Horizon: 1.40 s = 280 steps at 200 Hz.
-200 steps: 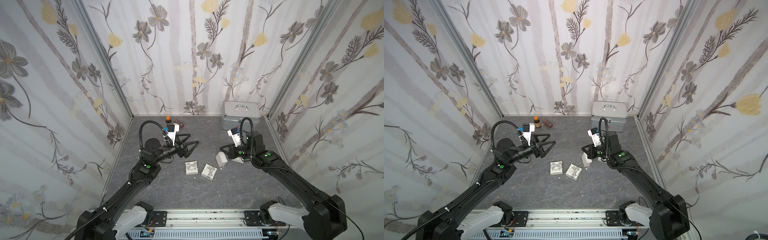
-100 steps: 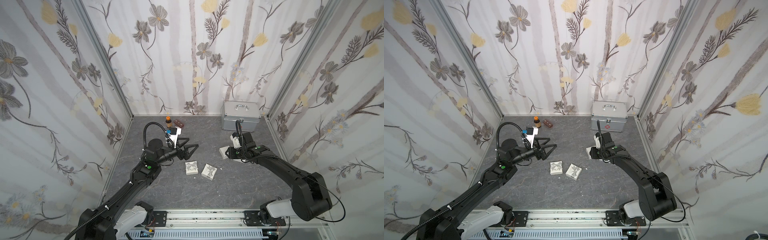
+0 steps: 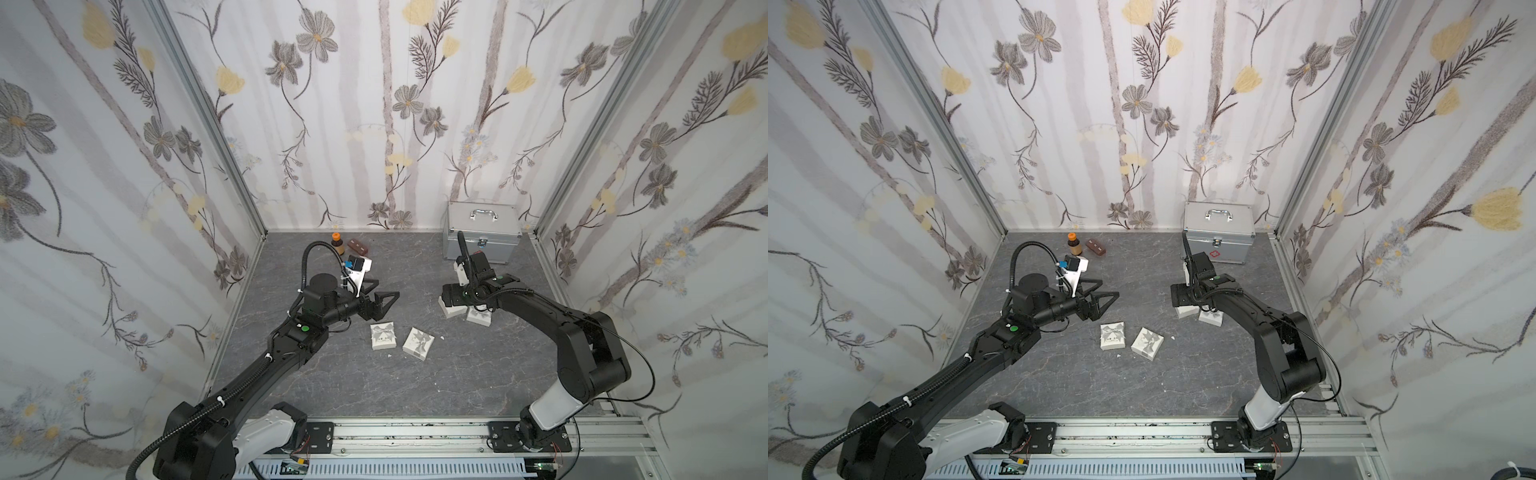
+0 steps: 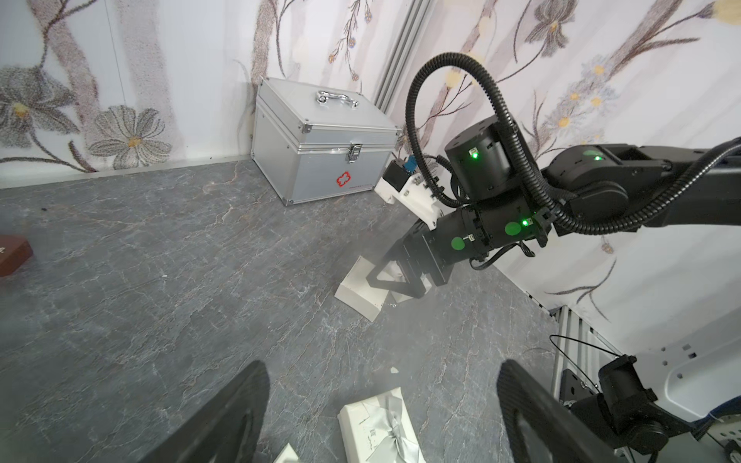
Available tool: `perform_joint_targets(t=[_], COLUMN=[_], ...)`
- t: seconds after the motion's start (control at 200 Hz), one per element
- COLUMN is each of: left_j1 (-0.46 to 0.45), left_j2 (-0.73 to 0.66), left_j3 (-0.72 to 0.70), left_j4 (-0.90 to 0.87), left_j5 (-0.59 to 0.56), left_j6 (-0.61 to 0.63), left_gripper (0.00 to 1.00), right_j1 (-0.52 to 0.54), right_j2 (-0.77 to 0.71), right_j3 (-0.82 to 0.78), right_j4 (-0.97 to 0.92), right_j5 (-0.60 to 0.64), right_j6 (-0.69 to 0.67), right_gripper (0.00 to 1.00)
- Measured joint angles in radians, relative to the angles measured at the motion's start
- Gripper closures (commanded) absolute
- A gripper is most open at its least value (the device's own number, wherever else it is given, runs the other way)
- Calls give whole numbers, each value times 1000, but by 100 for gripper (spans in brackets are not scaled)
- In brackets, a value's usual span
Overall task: Take the necklace out of the lift-off lid jewelry box
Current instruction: Pick up the jewelry box from the center of the board.
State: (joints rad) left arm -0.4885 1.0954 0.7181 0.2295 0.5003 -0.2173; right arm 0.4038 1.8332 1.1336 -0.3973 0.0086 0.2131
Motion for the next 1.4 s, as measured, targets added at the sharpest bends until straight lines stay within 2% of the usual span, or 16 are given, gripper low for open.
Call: perform_joint_targets(t=[0.28, 0.585, 0.879, 1.024, 1.214, 1.399], left_j1=[-21, -32, -41, -42, -43, -52], left_j2=[-24, -11, -6, -6, 8, 61], left_j3=[-14, -16, -31, -43, -51, -53], left_j4=[-84, -92, -97, -96, -91, -90], left_j5=[-103, -143, -155, -155, -156, -167], left_j6=[69, 106, 129, 139, 154, 177], left_gripper=[10, 10, 10, 11, 12, 17], right_j1=[6, 12, 12, -2, -53, -52], right_j2=[119, 183, 194, 137, 63, 41], right_j3=[47, 75, 81, 61, -8, -57], right_j4=[-42, -40, -49, -45, 8, 93], right_j5=[39, 39, 30, -93, -404, -695], right_j6=[-42, -51, -53, -53, -51, -15], right_gripper=[9, 18, 38, 40, 41, 42])
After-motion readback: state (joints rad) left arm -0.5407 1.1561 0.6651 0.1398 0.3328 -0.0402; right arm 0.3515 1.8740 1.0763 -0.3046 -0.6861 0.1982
